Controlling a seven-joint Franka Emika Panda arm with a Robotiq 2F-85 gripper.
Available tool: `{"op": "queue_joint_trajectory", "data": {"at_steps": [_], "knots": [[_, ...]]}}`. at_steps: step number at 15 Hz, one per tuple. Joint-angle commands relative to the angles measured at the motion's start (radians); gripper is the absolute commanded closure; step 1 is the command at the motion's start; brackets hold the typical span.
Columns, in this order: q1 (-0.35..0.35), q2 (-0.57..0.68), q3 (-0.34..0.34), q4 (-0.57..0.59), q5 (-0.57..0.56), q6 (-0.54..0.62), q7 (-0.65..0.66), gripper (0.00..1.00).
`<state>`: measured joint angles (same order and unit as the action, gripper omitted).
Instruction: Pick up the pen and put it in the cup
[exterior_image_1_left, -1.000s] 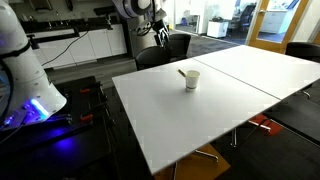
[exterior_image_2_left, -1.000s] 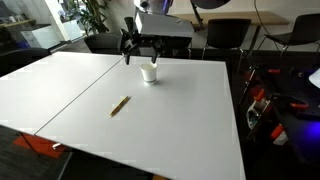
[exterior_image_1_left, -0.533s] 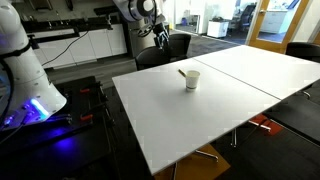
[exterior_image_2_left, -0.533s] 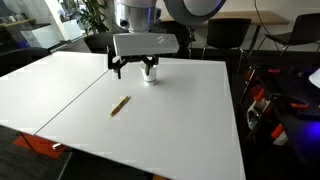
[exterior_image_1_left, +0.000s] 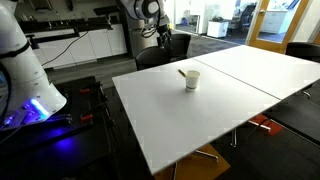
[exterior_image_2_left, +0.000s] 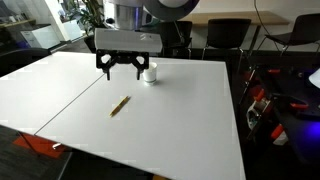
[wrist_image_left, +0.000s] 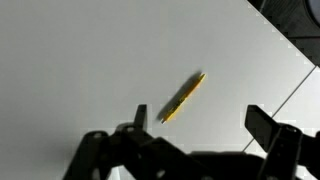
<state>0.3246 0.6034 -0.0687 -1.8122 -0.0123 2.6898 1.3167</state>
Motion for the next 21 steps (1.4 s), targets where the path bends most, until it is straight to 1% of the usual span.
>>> {"op": "queue_joint_trajectory", "data": {"at_steps": [1, 3, 4, 5, 6, 7, 10, 13, 15, 16, 17, 20, 21], "knots": [[-0.045, 0.093, 0.022, 0.096, 0.06, 0.015, -0.001, 0.0], [-0.054, 0.139, 0.015, 0.139, 0.082, 0.021, 0.008, 0.0], [-0.07, 0.163, 0.029, 0.162, 0.101, 0.021, -0.006, 0.0], [-0.073, 0.188, 0.025, 0.187, 0.109, 0.019, -0.003, 0.0], [-0.089, 0.211, 0.042, 0.211, 0.127, 0.021, -0.025, 0.0], [-0.056, 0.156, 0.006, 0.142, 0.099, 0.005, -0.007, 0.0], [-0.069, 0.203, 0.016, 0.188, 0.115, 0.006, -0.009, 0.0], [-0.071, 0.207, 0.02, 0.198, 0.117, 0.006, -0.01, 0.0], [-0.039, 0.213, -0.036, 0.208, 0.13, 0.031, 0.108, 0.0], [-0.045, 0.221, -0.037, 0.22, 0.141, 0.024, 0.135, 0.0], [-0.03, 0.229, -0.063, 0.233, 0.139, 0.017, 0.192, 0.0], [-0.028, 0.255, -0.081, 0.273, 0.136, -0.011, 0.3, 0.0], [-0.034, 0.265, -0.075, 0.289, 0.135, -0.022, 0.319, 0.0]]}}
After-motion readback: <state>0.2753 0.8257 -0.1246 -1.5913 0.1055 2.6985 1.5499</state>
